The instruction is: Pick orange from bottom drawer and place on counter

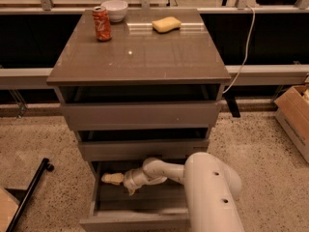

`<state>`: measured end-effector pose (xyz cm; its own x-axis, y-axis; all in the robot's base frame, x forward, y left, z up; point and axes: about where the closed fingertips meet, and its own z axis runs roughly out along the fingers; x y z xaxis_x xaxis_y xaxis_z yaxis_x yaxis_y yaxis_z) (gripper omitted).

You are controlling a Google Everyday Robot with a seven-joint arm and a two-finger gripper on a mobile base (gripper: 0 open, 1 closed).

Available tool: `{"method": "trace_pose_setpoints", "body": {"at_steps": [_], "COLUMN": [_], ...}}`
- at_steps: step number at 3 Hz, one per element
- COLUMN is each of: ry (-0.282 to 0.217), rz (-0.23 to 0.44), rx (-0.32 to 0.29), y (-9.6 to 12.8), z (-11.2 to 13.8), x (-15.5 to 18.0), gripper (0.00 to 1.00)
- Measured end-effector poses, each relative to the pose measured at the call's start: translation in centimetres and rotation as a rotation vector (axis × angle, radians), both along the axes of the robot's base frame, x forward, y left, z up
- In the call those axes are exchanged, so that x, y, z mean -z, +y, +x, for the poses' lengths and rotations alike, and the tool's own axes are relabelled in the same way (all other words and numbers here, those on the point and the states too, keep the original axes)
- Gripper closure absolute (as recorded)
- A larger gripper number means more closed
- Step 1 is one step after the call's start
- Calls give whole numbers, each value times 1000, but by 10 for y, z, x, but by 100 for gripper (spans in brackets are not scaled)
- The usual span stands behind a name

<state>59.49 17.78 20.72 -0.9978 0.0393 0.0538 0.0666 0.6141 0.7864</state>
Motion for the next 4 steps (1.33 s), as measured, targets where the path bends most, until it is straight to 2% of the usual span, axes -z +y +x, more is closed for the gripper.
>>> {"method": "trace_pose_setpoints", "body": {"at_steps": [2, 4], "ry": [-14, -57], "rz": [13, 49], "rx": [-61, -65], "y": [17, 28], "z": [3, 21], "x": [5, 12], "gripper": [0, 0]}}
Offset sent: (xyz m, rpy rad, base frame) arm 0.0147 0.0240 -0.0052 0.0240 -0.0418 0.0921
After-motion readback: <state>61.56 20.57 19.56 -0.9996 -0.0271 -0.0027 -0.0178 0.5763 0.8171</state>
